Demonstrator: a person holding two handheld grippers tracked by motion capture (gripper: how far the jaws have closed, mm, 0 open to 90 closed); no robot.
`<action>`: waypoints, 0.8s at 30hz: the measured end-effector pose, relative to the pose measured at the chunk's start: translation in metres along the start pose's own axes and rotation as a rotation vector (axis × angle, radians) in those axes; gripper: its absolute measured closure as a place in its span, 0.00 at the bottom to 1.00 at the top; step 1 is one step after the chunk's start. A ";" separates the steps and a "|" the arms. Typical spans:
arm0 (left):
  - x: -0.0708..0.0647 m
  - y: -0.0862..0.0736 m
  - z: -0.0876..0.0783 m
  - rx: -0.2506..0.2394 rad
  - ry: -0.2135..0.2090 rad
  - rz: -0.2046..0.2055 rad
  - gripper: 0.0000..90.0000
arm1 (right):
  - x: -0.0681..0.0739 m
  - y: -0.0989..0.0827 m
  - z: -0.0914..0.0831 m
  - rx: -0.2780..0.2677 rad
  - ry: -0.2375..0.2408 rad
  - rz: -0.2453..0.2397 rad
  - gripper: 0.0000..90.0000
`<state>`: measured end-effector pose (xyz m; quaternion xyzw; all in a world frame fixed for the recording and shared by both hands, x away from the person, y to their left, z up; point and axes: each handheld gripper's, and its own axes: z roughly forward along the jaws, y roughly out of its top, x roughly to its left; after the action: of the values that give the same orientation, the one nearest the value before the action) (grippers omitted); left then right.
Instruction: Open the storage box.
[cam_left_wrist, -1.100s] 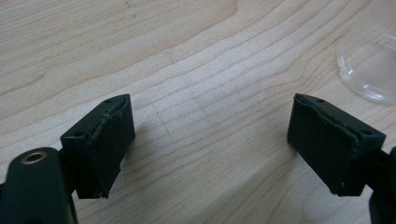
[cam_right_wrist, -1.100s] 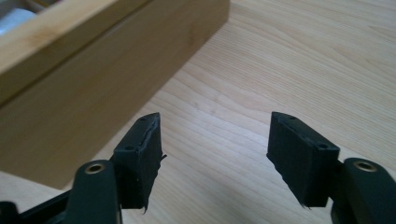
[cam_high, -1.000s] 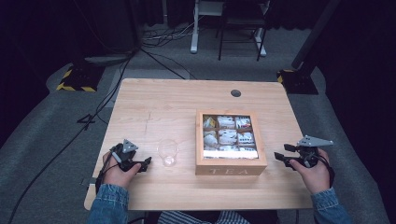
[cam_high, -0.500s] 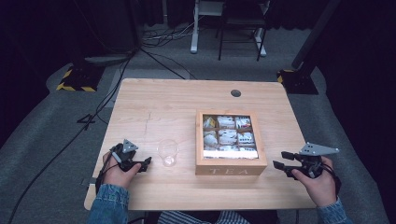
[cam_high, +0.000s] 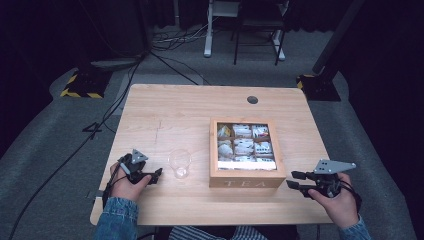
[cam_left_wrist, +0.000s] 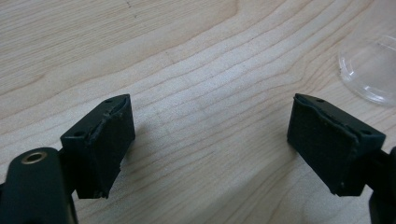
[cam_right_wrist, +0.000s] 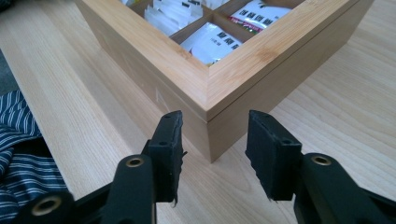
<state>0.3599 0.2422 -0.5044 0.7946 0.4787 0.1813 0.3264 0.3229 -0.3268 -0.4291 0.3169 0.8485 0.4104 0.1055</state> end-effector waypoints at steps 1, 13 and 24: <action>0.000 0.000 0.000 0.000 0.000 0.000 0.17 | 0.000 0.000 0.001 0.001 0.004 -0.001 0.65; 0.000 0.000 0.000 0.000 0.000 0.000 0.17 | 0.001 -0.003 0.013 0.014 0.011 -0.021 0.79; 0.000 0.000 0.000 0.000 -0.001 0.000 0.17 | 0.002 -0.004 0.015 0.006 -0.003 -0.036 0.84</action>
<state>0.3599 0.2422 -0.5044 0.7946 0.4787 0.1808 0.3266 0.3267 -0.3178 -0.4414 0.3026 0.8550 0.4057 0.1131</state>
